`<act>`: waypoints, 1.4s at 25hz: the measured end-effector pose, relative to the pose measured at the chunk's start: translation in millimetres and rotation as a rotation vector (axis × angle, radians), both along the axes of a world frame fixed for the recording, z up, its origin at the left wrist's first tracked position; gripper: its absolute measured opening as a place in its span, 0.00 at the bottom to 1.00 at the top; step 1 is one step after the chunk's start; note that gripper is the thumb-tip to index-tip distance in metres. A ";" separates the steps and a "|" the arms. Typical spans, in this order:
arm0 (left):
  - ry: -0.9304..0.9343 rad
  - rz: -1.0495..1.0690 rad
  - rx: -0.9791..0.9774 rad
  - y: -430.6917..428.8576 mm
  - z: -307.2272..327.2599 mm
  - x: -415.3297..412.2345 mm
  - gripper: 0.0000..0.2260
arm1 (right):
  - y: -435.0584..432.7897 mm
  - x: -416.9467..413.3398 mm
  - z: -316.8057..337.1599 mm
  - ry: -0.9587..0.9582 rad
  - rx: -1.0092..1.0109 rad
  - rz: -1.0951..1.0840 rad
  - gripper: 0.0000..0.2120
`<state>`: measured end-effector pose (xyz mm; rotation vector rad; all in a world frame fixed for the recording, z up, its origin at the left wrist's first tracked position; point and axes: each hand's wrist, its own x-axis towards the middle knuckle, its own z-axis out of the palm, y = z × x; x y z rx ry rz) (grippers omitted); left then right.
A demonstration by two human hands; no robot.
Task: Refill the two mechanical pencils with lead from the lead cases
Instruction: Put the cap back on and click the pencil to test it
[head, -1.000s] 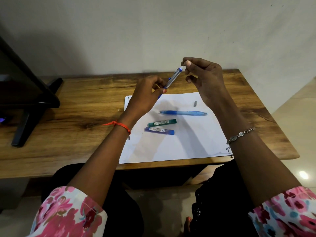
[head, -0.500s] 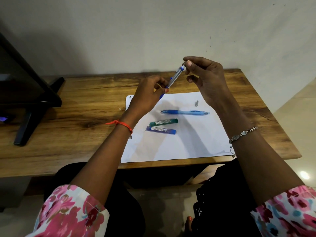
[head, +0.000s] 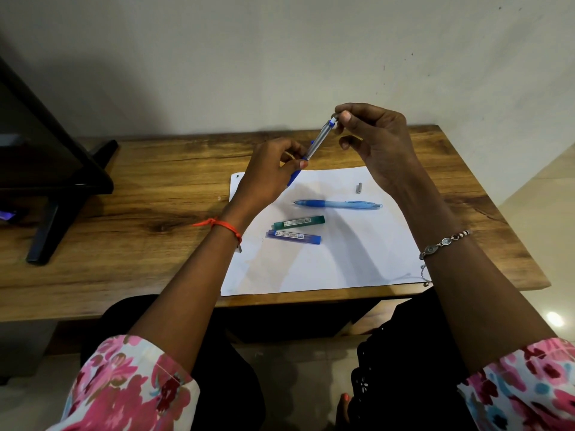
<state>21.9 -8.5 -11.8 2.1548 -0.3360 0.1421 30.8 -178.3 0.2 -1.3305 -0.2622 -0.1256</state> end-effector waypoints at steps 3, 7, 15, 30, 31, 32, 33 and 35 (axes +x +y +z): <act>0.009 0.001 -0.038 0.8 -0.1 0.7 0.07 | 0.1 1.0 -0.4 0.019 0.000 -0.001 0.08; -0.022 0.006 -0.004 1.3 0.0 0.7 0.07 | -1.3 1.5 -0.1 0.010 0.001 0.002 0.07; -0.056 0.035 0.027 1.5 -0.5 0.2 0.06 | -4.2 3.7 -0.5 0.002 0.015 -0.003 0.09; -0.074 0.046 0.071 1.4 -0.4 0.7 0.06 | -22.3 0.1 3.1 0.105 -0.383 -0.159 0.07; -0.074 0.047 0.067 2.2 -0.3 0.8 0.06 | -26.5 -0.1 1.2 0.138 -0.601 -0.214 0.07; -0.073 0.049 0.065 2.8 -0.3 1.1 0.06 | -29.7 -0.3 -1.8 0.196 -0.805 -0.243 0.09; -0.073 0.050 0.065 3.1 -0.3 1.3 0.06 | -31.7 -0.4 -5.4 0.281 -0.964 -0.248 0.10; -0.076 0.047 0.069 3.0 0.2 1.0 0.06 | -30.6 -1.1 -11.1 0.442 -1.119 -0.216 0.13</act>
